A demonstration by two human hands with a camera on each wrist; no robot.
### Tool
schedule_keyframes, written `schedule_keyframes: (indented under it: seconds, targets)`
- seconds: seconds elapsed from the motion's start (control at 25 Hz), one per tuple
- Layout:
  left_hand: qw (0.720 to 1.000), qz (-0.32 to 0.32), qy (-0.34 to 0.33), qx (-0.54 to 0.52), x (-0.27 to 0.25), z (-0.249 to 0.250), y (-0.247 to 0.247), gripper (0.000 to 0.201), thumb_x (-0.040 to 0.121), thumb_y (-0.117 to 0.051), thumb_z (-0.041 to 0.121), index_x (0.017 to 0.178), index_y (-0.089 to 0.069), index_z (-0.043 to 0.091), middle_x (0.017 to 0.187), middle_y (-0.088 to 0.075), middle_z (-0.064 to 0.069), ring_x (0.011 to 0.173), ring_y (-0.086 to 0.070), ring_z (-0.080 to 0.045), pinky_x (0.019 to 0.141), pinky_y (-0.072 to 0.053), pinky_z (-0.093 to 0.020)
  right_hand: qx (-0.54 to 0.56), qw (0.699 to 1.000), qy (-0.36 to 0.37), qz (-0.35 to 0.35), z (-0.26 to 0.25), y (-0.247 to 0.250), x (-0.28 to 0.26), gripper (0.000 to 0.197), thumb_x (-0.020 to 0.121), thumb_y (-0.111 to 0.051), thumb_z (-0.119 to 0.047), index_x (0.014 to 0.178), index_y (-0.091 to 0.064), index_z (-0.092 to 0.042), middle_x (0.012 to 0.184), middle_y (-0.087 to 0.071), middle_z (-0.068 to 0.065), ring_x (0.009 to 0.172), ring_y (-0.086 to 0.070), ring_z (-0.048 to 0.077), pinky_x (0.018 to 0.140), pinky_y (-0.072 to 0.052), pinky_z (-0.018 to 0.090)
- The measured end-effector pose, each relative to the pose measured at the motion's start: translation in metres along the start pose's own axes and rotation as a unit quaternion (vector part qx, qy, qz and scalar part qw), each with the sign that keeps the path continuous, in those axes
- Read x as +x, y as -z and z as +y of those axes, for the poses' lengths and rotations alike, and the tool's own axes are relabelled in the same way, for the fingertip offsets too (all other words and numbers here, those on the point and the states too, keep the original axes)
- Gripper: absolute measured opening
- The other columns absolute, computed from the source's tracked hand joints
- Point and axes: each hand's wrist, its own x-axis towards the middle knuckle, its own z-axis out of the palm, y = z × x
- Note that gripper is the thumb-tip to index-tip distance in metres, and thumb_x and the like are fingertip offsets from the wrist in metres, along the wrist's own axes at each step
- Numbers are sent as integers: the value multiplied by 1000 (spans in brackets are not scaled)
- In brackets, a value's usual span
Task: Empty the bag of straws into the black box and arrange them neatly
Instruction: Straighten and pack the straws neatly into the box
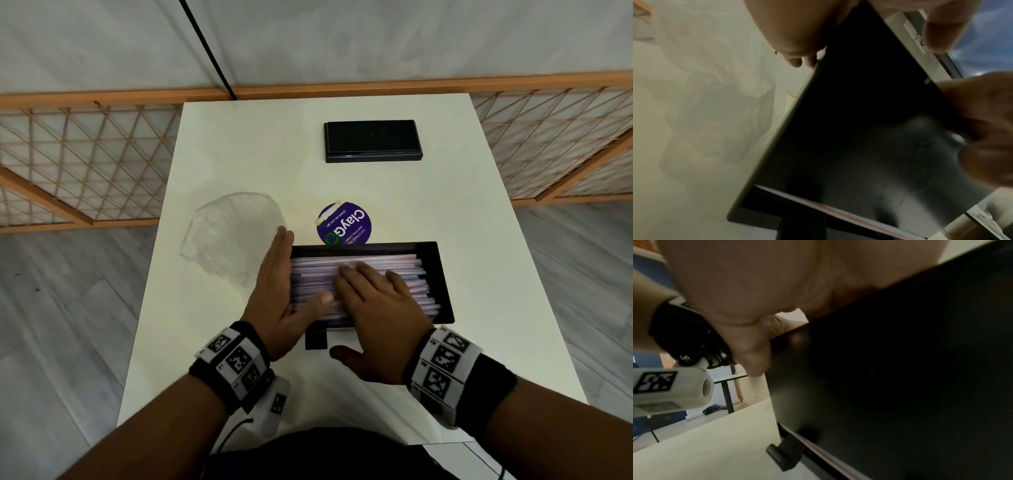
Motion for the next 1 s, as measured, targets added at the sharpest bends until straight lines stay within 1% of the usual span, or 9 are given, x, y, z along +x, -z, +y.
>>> schedule_keyframes:
  seconds: [0.12, 0.24, 0.36, 0.44, 0.48, 0.6, 0.68, 0.84, 1.0]
  targets:
    - [999, -1, 5, 43, 2, -1, -3, 103, 83, -46, 69, 159, 2, 17, 165, 15, 10, 151, 10, 3, 119, 0, -13, -11, 999, -14, -43, 3, 3, 7, 111, 77, -41, -80, 157, 4, -19, 165, 13, 2, 151, 12, 30, 118, 2, 60]
    - [998, 0, 29, 55, 5, -1, -4, 90, 91, -38, 60, 159, 3, 18, 161, 22, 15, 148, 14, 8, 118, 1, -12, -8, 998, 7, -54, 4, 5, 3, 102, 80, -41, -77, 157, -3, -21, 166, 4, 0, 152, 5, 27, 117, 5, 58]
    - [994, 24, 96, -44, 2, -1, -7, 75, 100, -40, 42, 159, 0, 19, 164, 2, 13, 147, -1, 8, 120, -7, -13, 78, 988, -20, 133, 22, 5, -21, 83, 78, -51, -66, 144, -43, -15, 150, -44, 9, 141, -39, 32, 114, -27, 57]
    - [983, 31, 141, -109, 1, -7, -3, 66, 102, -35, 52, 159, -15, 27, 160, -28, 13, 143, -31, -2, 118, -24, -23, 121, 948, -109, 274, 51, 3, -34, 64, 80, -61, -50, 130, -55, -11, 123, -60, 14, 112, -58, 37, 94, -47, 50]
    - [982, 24, 141, -124, 0, -10, 0, 65, 98, -30, 64, 156, -25, 33, 154, -42, 12, 137, -43, -5, 116, -32, -29, 152, 930, -179, 284, 63, 4, -41, 59, 83, -64, -43, 129, -54, -9, 114, -60, 15, 102, -59, 38, 87, -50, 46]
    - [975, -1, 158, -156, 4, -8, 6, 59, 87, -21, 77, 136, -44, 52, 127, -61, 19, 117, -57, 2, 102, -43, -27, 279, 896, -306, 160, 75, -1, -42, 48, 95, -48, -43, 128, -56, -8, 96, -68, 16, 87, -59, 35, 70, -36, 33]
    - [966, 25, 198, -168, 16, -2, 3, 57, 92, -26, 72, 131, -52, 39, 120, -63, 14, 114, -60, -8, 103, -44, -33, 307, 896, -295, 127, 69, -4, -33, 47, 89, -31, -45, 102, -62, -11, 92, -69, 16, 79, -54, 32, 66, -26, 31]
    - [890, 54, 321, -319, 50, 22, 19, 83, 75, -43, 85, 121, -67, 20, 116, -73, -6, 108, -69, -29, 100, -51, -47, 333, 869, -330, 159, 82, 26, -12, 34, 92, -51, -23, 70, -57, 2, 76, -63, 24, 76, -58, 40, 64, -39, 37]
    - [852, -6, 345, -394, 65, 40, 35, 68, 95, -37, 69, 113, -74, 15, 107, -77, -10, 100, -73, -30, 84, -56, -37, 375, 848, -351, 133, 94, 55, -10, 27, 81, -52, -12, 56, -49, -2, 53, -49, 13, 42, -46, 27, 41, -38, 29]
